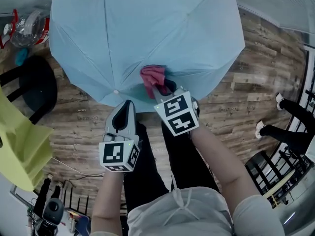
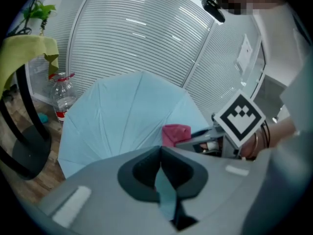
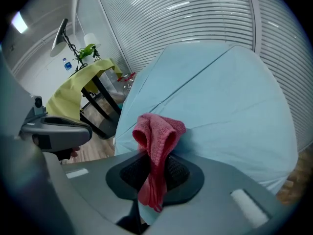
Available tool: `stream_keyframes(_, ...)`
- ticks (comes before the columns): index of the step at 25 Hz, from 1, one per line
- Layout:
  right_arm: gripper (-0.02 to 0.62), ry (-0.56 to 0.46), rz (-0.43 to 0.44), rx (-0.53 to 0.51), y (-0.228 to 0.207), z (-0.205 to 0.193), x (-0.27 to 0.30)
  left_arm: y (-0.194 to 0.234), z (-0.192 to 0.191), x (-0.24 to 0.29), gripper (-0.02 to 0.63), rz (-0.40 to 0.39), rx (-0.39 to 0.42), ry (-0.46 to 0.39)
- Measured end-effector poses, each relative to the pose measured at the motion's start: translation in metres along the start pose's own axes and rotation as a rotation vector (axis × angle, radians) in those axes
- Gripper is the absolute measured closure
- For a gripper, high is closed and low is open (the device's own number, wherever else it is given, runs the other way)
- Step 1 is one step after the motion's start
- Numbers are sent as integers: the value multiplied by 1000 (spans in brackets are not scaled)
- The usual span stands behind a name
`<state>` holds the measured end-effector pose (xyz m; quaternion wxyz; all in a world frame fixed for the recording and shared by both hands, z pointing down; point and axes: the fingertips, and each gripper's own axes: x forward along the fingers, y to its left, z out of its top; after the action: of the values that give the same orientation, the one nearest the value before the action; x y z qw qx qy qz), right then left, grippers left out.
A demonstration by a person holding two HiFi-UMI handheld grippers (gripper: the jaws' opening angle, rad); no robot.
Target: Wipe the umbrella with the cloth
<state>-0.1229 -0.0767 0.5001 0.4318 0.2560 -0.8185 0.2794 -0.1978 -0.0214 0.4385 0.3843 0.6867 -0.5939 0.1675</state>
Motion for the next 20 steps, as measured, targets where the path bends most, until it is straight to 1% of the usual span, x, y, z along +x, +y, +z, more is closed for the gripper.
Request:
stream_keyframes(3,532,-4,-16,-24,-23,0,-14,-19,5,15,598,-17,11,8)
stream_keyframes(7,532,-15,-20,-2,-52,-2,-31,-42,12,32,598,-23,22,13)
stream_keyframes(10,532,-15,-46,5,-75,-4,-46,-52,13,43,598,-17,49,31)
stream_keyframes(15,531,-19,-80,22,-112,-6,-66,-66,20,56,598,-5,51,34)
stream_keyframes(20,531,-41,-97,43,-144,-7,-84,-94,25,75,598,-31,95,50)
